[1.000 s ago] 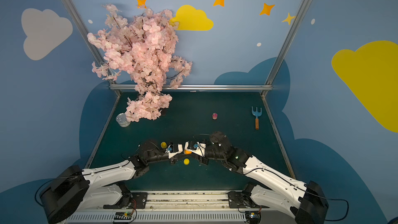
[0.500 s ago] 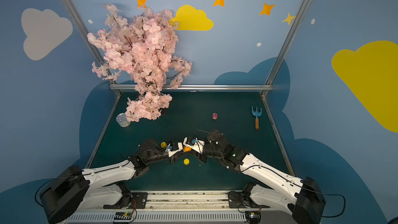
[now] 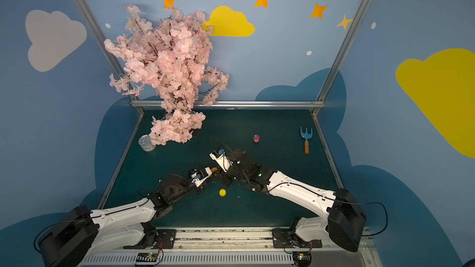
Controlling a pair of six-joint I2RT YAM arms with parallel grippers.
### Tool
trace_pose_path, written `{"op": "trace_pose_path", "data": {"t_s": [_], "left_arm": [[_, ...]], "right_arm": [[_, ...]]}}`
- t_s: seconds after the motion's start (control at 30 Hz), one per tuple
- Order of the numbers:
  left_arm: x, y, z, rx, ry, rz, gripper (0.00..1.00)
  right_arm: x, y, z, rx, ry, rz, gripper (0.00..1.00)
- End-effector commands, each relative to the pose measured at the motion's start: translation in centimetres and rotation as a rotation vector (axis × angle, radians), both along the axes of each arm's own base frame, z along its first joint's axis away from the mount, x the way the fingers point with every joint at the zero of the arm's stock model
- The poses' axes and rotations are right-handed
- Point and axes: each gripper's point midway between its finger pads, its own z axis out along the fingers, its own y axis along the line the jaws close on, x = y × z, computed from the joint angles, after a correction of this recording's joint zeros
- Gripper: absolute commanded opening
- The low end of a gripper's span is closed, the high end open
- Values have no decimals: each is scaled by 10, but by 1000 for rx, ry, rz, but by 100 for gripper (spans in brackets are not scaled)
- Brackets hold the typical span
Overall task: Close the paint jar lid
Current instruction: Screw the lid onto the paint jar.
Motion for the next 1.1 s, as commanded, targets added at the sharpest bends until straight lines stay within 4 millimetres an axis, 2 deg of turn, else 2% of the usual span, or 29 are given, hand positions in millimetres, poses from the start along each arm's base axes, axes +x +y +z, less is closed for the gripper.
{"op": "trace_pose_path", "data": {"t_s": [0.0, 0.37, 0.43, 0.53, 0.6, 0.7, 0.93, 1.07], "left_arm": [[10, 6, 54, -114, -167, 73, 22], [10, 8, 54, -111, -180, 81, 22], [10, 6, 53, -106, -177, 80, 22], [13, 5, 50, -96, -167, 83, 22], [14, 5, 49, -89, -164, 87, 22], [14, 5, 48, -81, -159, 89, 22], [16, 2, 45, -75, -138, 77, 23], [9, -6, 43, -82, -111, 6, 24]], "right_arm": [[8, 1, -14, 25, 187, -191, 2], [15, -5, -7, 163, 307, -330, 7], [14, -4, -6, 158, 311, -320, 13], [10, -2, -3, 137, 294, -286, 37], [10, -9, -4, 117, 275, -301, 53], [10, -25, -3, 113, 247, -340, 69], [6, -72, -4, 119, 162, -431, 76], [-6, -83, 1, 108, -8, -290, 76]]}}
